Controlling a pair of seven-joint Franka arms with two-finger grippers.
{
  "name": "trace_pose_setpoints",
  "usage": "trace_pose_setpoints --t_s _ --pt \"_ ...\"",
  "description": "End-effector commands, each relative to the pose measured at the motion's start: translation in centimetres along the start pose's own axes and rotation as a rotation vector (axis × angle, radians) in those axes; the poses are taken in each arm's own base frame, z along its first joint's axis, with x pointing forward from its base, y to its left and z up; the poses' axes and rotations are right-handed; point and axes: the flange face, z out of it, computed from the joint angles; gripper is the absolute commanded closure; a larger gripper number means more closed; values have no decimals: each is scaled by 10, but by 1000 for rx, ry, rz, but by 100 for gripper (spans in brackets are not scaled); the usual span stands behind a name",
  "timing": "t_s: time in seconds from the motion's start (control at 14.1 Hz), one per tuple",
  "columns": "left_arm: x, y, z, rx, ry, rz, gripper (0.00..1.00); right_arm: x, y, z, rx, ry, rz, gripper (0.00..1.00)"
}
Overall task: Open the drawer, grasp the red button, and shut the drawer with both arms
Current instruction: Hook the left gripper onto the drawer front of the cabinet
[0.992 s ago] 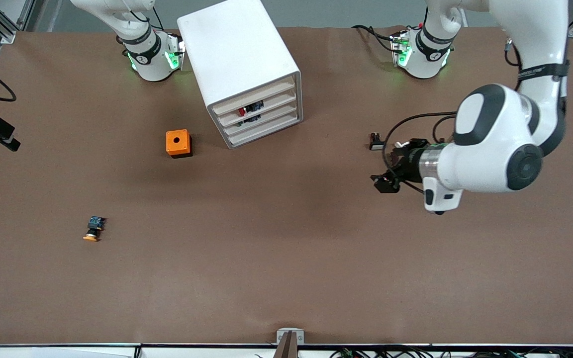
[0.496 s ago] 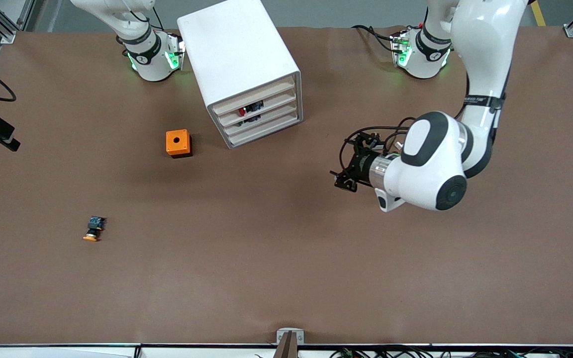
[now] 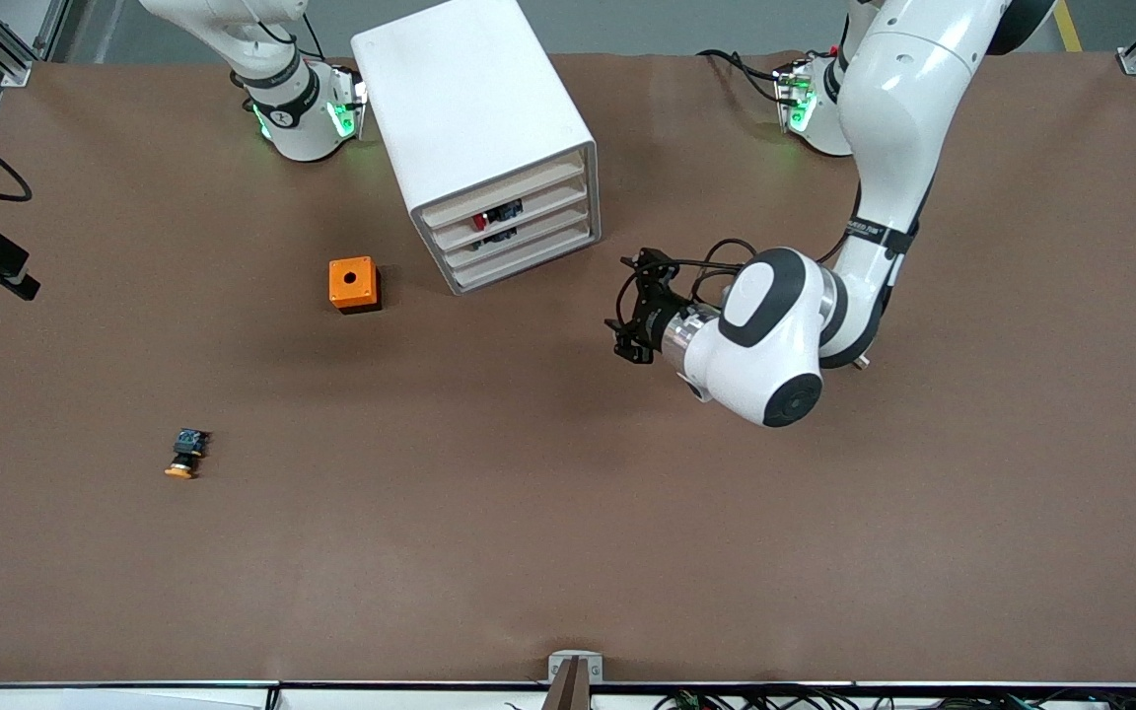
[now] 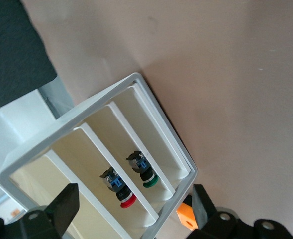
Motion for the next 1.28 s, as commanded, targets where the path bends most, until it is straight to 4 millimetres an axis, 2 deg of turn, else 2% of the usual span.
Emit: trace_pose_setpoints --t_s 0.0,0.14,0.28,0.5,0.64,0.78,1.2 --pt "-2 7 18 86 -31 -122 1 3 0 -3 -14 3 9 0" --pt "4 11 32 165 -48 -237 3 3 0 -3 -14 3 9 0" --pt "9 13 49 224 -28 -326 14 3 0 -3 -14 3 9 0" --pt "10 14 71 287 -1 -353 34 3 0 -3 -14 3 10 0" --pt "12 14 91 328 15 -361 39 3 0 -3 -14 3 10 0" --pt "10 11 110 372 29 -358 42 3 1 -4 -14 3 12 0" --pt "0 9 163 443 63 -398 42 3 0 -3 -14 3 10 0"
